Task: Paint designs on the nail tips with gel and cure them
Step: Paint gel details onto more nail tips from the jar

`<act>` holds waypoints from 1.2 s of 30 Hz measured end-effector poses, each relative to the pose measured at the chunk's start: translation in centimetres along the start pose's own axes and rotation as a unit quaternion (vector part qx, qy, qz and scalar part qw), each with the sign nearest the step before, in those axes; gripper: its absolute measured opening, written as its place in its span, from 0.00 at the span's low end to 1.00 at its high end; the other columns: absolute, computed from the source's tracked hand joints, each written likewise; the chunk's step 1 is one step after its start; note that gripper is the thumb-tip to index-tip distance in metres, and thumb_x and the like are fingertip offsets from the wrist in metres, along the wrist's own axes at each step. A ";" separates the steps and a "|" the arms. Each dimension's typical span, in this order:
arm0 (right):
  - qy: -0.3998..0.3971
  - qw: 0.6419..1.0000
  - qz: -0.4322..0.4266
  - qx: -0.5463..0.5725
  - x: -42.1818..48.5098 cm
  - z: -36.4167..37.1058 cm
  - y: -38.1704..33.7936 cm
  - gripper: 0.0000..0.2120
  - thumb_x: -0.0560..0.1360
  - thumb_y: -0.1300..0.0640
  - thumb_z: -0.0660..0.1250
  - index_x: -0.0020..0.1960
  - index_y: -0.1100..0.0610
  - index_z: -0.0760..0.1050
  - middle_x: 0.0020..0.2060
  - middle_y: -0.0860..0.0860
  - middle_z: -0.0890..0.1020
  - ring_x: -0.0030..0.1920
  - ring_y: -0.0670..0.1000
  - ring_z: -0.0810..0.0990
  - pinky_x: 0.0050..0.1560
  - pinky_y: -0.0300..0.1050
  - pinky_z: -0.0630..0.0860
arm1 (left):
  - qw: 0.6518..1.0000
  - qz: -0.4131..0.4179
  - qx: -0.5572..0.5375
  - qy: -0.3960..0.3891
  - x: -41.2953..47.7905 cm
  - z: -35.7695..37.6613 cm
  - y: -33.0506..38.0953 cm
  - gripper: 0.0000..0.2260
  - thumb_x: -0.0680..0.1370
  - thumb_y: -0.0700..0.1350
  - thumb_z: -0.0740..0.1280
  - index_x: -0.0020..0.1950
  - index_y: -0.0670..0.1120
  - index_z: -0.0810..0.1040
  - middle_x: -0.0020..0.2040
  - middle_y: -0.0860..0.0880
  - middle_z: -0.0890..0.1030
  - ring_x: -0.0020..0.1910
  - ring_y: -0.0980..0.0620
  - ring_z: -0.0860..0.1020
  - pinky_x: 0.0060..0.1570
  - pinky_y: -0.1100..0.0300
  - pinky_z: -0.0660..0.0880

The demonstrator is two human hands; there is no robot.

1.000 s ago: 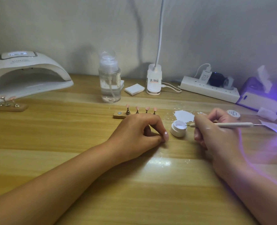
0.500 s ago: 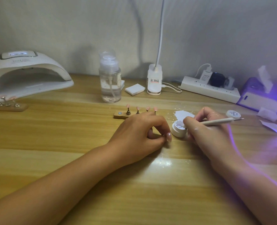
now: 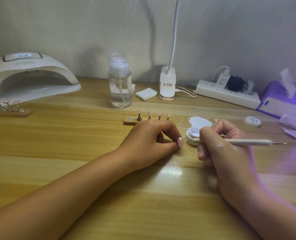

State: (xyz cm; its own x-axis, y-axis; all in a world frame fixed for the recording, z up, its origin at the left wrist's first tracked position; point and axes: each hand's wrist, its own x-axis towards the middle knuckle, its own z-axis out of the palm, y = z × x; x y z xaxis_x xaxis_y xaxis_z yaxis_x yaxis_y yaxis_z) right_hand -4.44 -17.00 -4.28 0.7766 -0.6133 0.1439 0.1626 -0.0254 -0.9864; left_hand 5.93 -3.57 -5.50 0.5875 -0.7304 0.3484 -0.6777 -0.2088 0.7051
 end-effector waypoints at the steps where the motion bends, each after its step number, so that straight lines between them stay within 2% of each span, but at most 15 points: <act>1: -0.007 1.000 -0.002 -0.010 -0.1 0.2 0.1 0.15 0.68 0.64 0.67 0.27 0.52 0.65 0.18 0.54 0.72 0.19 0.47 0.62 0.20 0.34 0.60 | 1.000 0.002 0.003 0.000 0.0 0.0 0.0 0.04 0.73 0.42 0.74 0.42 0.51 0.83 0.39 0.60 0.82 0.27 0.59 0.72 0.33 0.68 0.63; 7: -0.026 0.998 -0.007 -0.048 0.0 0.3 0.2 0.16 0.70 0.64 0.67 0.29 0.52 0.66 0.20 0.57 0.75 0.20 0.47 0.66 0.21 0.36 0.63 | 1.000 0.015 0.022 0.008 0.1 -0.1 0.0 0.04 0.73 0.41 0.74 0.42 0.50 0.83 0.32 0.68 0.77 0.26 0.59 0.70 0.31 0.71 0.61; 12: -0.024 0.998 0.000 -0.056 0.0 0.2 0.2 0.16 0.71 0.65 0.67 0.29 0.53 0.66 0.21 0.57 0.76 0.21 0.48 0.68 0.21 0.37 0.65 | 0.999 0.022 0.033 0.008 0.1 -0.1 0.0 0.03 0.73 0.41 0.74 0.42 0.49 0.83 0.30 0.70 0.75 0.26 0.60 0.70 0.30 0.72 0.60; 27: -0.030 0.997 -0.005 -0.065 0.1 0.2 0.4 0.16 0.71 0.64 0.68 0.29 0.52 0.67 0.21 0.57 0.77 0.20 0.46 0.69 0.22 0.35 0.65 | 0.999 0.028 0.038 0.013 0.1 -0.1 0.0 0.04 0.73 0.41 0.75 0.43 0.49 0.83 0.30 0.71 0.75 0.26 0.61 0.71 0.30 0.73 0.61; 33: -0.024 0.998 -0.003 -0.059 0.0 0.1 0.3 0.10 0.66 0.60 0.67 0.29 0.52 0.68 0.21 0.57 0.77 0.21 0.47 0.68 0.22 0.35 0.65 | 0.999 0.023 0.034 0.012 0.2 -0.1 0.0 0.04 0.73 0.41 0.75 0.42 0.50 0.83 0.31 0.69 0.76 0.26 0.60 0.71 0.30 0.73 0.61; 36: -0.029 0.998 -0.005 -0.058 0.1 0.1 0.3 0.15 0.70 0.63 0.67 0.29 0.52 0.67 0.22 0.57 0.77 0.21 0.47 0.68 0.22 0.36 0.65 | 0.999 0.025 0.035 0.013 0.2 -0.1 0.0 0.04 0.73 0.41 0.75 0.42 0.49 0.83 0.30 0.70 0.76 0.26 0.61 0.71 0.30 0.73 0.61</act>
State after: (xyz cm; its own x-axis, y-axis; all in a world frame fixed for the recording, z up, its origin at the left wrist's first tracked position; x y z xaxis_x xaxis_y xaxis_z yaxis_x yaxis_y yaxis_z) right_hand -4.25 -16.96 -4.57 0.8093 -0.5665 0.1556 0.1023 -0.1250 -0.9869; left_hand 6.07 -3.64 -5.34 0.5627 -0.7241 0.3988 -0.7351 -0.2175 0.6422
